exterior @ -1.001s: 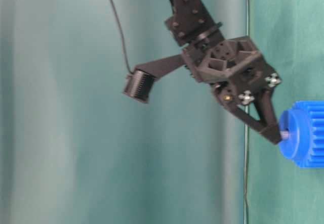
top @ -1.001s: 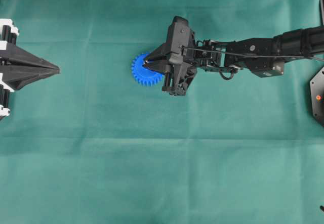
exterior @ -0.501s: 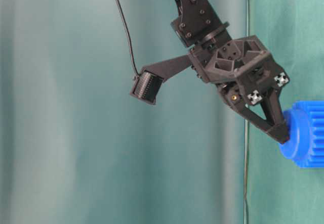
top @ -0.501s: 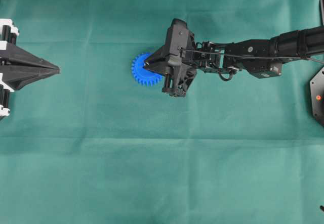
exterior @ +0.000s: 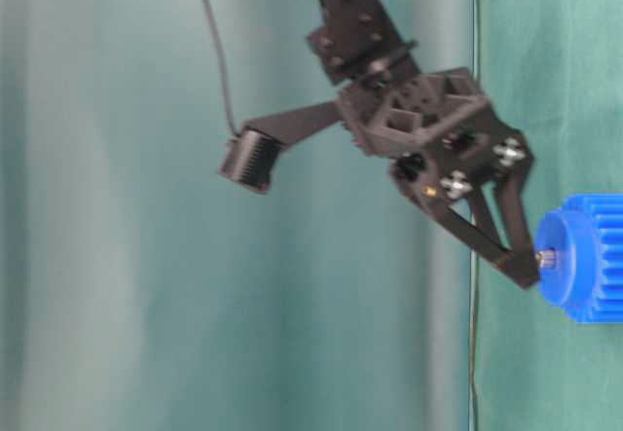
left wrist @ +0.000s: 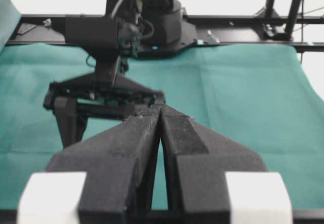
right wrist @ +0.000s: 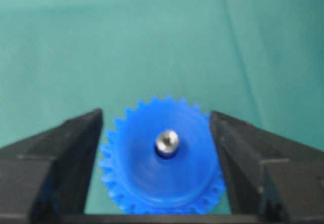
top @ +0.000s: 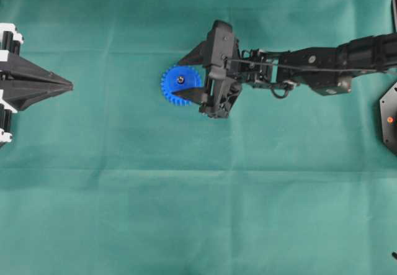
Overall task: Insert the shaft placed at a random location into the center hole of the medium gear at another random location.
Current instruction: 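Press the shaft down into the hole and open the right gripper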
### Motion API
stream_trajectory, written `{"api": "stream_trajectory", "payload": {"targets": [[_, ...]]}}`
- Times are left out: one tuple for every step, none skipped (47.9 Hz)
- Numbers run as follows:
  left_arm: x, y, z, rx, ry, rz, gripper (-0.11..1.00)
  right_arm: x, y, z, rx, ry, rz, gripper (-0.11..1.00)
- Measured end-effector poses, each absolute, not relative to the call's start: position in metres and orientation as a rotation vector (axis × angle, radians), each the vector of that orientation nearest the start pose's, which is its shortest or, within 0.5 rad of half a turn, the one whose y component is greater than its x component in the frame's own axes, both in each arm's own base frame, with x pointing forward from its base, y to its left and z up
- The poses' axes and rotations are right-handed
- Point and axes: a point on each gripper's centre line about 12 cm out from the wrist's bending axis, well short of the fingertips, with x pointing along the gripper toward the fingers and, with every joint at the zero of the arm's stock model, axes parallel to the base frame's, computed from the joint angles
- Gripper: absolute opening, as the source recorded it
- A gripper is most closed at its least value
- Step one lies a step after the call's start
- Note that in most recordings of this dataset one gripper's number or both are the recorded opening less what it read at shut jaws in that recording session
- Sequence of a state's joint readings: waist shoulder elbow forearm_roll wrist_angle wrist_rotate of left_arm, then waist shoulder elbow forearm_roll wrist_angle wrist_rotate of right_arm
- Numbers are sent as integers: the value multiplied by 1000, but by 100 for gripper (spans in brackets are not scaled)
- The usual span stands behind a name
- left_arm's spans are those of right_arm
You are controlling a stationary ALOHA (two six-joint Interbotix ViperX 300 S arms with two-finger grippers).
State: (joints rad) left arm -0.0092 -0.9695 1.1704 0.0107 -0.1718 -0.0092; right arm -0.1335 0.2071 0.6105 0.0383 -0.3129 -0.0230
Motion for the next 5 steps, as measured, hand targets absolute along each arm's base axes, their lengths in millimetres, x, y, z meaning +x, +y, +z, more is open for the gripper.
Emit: {"api": "stream_trajectory", "payload": {"targets": [[198, -2, 283, 1, 29, -11, 0, 424, -58, 135, 42, 501, -144, 80], [198, -2, 282, 3, 31, -11, 0, 424, -58, 138, 43, 497, -144, 81], [198, -2, 283, 0, 28, -13, 0, 423, -57, 140, 42, 496, -143, 81], [198, -2, 283, 1, 28, -11, 0, 422, -58, 143, 44, 494, -145, 82], [198, -2, 282, 1, 31, -11, 0, 422, -58, 146, 42, 491, -144, 82]]}}
